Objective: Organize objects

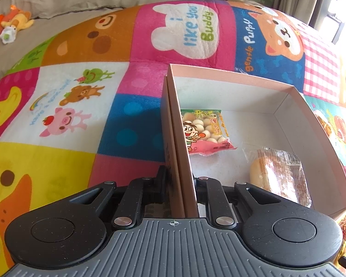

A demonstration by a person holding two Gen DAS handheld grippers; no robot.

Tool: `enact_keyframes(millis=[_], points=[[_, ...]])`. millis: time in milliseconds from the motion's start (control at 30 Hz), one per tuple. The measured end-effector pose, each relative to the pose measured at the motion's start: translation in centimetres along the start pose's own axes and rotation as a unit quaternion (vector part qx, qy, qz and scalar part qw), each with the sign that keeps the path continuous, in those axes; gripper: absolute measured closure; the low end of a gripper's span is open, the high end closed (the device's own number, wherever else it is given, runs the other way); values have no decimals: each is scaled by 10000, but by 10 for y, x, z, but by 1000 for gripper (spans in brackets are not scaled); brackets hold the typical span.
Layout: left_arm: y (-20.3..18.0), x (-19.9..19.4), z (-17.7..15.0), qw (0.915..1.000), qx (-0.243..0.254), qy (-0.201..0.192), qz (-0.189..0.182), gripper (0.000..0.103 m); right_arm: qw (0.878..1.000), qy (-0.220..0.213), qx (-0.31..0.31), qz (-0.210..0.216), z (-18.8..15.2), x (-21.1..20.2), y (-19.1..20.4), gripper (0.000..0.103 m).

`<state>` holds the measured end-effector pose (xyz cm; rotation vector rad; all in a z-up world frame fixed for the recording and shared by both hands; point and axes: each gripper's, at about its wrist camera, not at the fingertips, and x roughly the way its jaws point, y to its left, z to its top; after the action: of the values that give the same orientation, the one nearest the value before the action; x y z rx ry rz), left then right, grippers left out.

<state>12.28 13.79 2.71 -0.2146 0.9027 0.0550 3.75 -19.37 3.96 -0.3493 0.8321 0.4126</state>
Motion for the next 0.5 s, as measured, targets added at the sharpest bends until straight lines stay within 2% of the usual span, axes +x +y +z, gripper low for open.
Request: enact_keyframes(millis=[100, 200, 367, 500], points=[[1, 0, -1, 10000, -8, -18, -1, 86, 9988, 3, -79, -492, -10, -1, -7, 6], [2, 0, -1, 10000, -20, -26, -15, 86, 9976, 29, 180, -661, -18, -3, -19, 6], [2, 0, -1, 10000, -34, -28, -27, 86, 9948, 11, 1010, -151, -28, -5, -35, 6], [2, 0, -1, 10000, -45, -25, -23, 86, 9880, -237, 1506, 260, -25, -8, -35, 6]])
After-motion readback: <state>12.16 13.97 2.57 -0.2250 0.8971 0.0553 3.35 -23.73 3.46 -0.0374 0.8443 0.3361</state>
